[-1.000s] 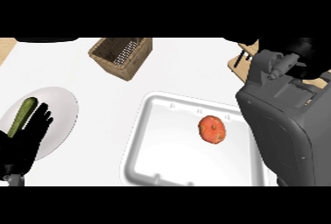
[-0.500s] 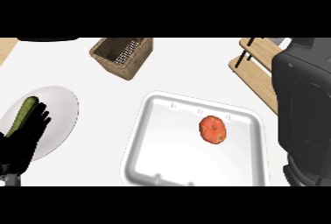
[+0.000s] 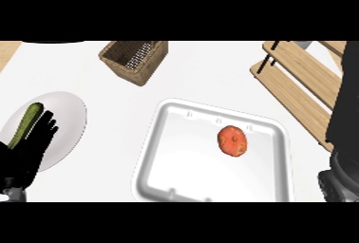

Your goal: Pick the eggplant from the tray and place it in the tiered shelf

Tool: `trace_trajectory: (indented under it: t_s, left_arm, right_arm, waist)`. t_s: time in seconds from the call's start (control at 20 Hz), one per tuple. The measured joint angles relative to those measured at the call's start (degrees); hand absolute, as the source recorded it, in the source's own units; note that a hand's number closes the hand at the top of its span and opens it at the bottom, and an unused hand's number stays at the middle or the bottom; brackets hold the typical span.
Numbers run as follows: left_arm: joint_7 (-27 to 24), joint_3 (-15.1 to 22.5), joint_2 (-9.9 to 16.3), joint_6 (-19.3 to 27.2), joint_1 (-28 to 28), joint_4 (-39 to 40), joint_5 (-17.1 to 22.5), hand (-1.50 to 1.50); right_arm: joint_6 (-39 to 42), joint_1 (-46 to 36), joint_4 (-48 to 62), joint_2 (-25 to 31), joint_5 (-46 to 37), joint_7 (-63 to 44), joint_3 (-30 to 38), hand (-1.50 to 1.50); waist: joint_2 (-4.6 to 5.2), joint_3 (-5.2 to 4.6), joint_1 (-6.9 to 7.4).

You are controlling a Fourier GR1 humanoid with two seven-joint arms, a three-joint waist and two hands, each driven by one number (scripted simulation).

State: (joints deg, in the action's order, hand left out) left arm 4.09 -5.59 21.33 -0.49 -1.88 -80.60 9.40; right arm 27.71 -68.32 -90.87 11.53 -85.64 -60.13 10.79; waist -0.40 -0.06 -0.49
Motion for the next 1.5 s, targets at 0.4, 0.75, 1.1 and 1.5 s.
trace_trajectory:
  t_s: [0.4, 0.75, 1.1, 1.5]
  left_arm:
    - [0.39, -0.28, -0.09, -0.42, 1.66, 0.91, -0.67, 0.0]
    - [0.58, -0.66, -0.7, -0.91, 0.51, -0.49, -0.93, 0.0]
    - [2.13, -0.91, -1.07, -1.16, -0.45, -2.84, -1.03, 0.0]
    - [1.44, -1.41, -2.36, -1.41, 0.53, -1.29, -2.5, 0.0]
  right_arm:
    - [1.09, 2.26, 3.95, 3.51, -2.03, 3.21, 6.7, 1.5]
    - [-2.29, 5.11, 5.68, 5.67, -0.14, 4.7, 12.47, 1.5]
    - [-8.43, 12.11, 5.86, 6.74, -0.28, 4.71, 16.5, -1.5]
    - [-11.27, 15.71, 5.45, 8.46, 3.91, 6.53, 16.72, -1.5]
  waist:
    - [0.35, 0.03, 0.48]
    - [0.39, 0.07, 0.8]
    - [0.4, 0.09, 0.78]
    - [0.38, 0.06, 0.71]
